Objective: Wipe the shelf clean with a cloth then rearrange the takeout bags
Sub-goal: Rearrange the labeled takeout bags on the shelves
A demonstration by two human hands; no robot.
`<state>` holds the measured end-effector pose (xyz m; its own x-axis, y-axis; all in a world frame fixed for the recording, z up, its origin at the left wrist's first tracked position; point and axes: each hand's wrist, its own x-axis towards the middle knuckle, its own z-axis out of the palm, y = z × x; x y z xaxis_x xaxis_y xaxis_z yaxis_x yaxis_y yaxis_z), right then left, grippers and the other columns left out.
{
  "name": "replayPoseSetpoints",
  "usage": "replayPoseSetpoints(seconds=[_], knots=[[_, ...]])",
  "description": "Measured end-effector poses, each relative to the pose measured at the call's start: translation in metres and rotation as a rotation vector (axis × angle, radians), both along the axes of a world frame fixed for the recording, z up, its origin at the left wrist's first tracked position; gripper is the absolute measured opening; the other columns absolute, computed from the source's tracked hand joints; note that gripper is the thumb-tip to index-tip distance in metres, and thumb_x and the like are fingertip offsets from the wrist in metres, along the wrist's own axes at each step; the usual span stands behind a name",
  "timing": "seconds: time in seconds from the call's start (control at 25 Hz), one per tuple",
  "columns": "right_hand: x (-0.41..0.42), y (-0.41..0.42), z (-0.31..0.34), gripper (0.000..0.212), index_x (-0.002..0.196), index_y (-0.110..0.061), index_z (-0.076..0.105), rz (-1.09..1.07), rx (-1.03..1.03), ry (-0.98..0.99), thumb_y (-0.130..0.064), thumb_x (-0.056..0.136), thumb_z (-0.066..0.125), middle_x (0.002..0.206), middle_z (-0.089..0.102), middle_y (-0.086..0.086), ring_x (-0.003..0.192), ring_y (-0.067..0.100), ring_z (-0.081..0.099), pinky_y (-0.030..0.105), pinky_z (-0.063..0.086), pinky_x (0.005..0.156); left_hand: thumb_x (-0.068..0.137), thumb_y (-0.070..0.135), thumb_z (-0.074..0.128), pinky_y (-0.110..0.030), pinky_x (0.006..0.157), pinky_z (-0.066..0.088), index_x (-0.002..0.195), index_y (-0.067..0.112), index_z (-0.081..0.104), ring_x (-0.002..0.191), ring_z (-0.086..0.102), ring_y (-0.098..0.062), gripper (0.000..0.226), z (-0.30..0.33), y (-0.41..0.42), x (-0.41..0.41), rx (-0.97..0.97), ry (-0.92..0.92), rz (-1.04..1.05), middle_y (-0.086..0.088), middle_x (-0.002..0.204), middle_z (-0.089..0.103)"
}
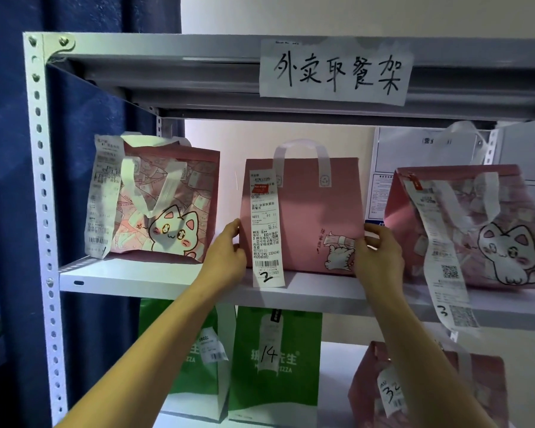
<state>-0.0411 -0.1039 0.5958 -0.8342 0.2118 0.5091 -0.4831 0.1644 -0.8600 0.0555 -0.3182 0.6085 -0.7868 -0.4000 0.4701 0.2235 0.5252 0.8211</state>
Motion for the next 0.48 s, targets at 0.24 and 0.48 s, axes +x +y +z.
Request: replayPoseSetpoints(seconds=[0.24, 0.48], knots=[[0.012, 0.005, 0.004, 0.035, 0.135, -0.024, 0.055, 0.000, 0.055, -0.012, -0.015, 0.102, 0.050, 0.107, 0.066, -0.002, 0.084, 0.010, 0.067, 0.029, 0.056, 0.067, 0.097, -0.004, 0.040, -0.026, 0.082, 0.050, 0.146, 0.023, 0.040, 0.094, 0.059, -0.007, 0.056, 0.005, 0.005, 0.007, -0.009, -0.024, -0.007, 0.003, 0.135, 0.057], [0.029, 0.011, 0.002, 0.041, 0.139, -0.028, 0.051, -0.009, 0.116, -0.032, -0.016, 0.099, 0.054, 0.121, 0.067, 0.002, 0.102, 0.022, 0.068, 0.048, 0.058, 0.090, 0.100, 0.006, 0.045, -0.037, 0.093, 0.047, 0.151, 0.020, 0.031, 0.106, 0.058, -0.015, 0.055, 0.005, 0.016, 0.017, -0.069, -0.006, 0.037, -0.004, 0.147, 0.050]])
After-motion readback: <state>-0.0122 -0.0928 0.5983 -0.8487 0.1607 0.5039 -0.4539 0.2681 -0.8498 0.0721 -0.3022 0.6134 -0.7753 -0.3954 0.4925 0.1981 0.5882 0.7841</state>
